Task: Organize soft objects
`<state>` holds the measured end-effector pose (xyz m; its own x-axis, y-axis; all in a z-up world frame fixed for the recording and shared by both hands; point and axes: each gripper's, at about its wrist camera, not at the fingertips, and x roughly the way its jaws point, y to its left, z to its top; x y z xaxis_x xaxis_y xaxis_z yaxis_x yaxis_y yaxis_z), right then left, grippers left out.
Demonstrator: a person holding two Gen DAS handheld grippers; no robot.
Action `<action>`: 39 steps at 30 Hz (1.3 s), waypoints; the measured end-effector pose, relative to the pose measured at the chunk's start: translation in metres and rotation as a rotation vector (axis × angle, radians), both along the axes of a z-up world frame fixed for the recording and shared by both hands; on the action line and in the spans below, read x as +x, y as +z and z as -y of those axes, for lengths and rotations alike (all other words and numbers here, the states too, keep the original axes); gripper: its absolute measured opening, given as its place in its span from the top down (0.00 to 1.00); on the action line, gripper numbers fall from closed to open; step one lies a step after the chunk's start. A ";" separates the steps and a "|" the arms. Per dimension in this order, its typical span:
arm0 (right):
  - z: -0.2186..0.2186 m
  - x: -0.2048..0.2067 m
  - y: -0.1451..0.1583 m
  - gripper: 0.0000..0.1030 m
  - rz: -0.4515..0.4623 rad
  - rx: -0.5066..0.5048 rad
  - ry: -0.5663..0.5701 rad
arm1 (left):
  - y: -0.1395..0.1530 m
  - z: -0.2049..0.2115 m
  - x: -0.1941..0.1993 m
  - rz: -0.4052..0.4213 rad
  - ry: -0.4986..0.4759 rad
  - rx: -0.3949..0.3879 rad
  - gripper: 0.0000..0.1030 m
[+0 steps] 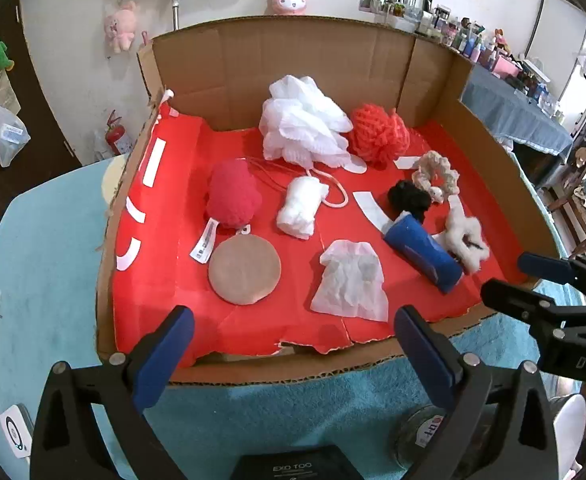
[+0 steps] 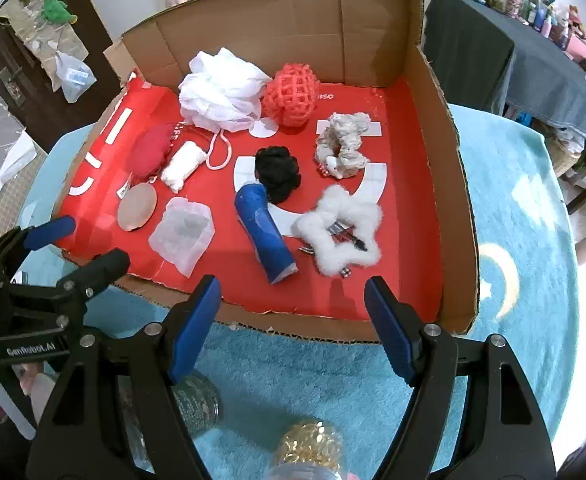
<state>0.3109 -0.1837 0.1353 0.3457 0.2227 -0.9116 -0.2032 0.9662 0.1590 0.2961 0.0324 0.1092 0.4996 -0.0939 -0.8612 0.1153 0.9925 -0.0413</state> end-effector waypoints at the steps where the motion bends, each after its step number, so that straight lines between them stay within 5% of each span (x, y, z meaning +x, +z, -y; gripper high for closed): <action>1: 0.000 0.001 -0.001 0.28 -0.004 -0.001 -0.003 | -0.001 0.000 0.000 -0.003 0.003 -0.001 0.01; 39: -0.001 0.003 -0.021 0.28 -0.036 -0.032 -0.021 | -0.013 -0.003 0.006 -0.027 0.058 0.038 0.01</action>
